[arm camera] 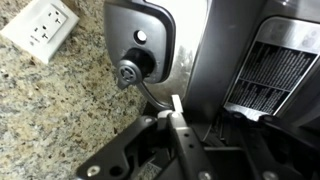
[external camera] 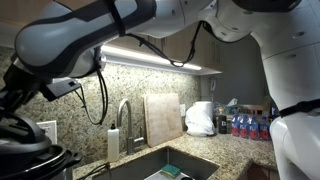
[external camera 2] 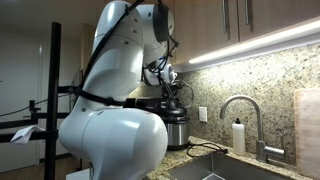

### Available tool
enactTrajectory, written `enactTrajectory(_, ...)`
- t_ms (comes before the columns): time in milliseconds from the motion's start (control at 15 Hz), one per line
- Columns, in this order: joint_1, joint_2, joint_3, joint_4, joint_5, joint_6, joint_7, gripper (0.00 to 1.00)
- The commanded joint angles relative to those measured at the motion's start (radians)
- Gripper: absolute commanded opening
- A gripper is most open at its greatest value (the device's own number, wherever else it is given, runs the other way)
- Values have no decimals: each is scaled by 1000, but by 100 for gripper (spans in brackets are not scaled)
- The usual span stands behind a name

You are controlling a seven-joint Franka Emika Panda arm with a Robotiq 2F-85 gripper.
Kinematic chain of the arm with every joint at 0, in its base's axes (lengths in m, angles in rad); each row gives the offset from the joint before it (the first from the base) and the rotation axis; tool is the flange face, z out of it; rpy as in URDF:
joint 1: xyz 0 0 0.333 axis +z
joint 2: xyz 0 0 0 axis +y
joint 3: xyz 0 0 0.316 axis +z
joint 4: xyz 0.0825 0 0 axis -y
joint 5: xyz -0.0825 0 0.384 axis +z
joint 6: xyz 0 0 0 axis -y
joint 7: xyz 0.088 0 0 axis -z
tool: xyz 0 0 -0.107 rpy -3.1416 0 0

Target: Uncover the cooker

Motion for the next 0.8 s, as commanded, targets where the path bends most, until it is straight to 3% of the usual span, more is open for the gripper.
enactTrajectory(0,-40,12,32,46,66,-21,-77,12)
enactTrajectory(733,-42,-115,12,19,20,-189,2,12)
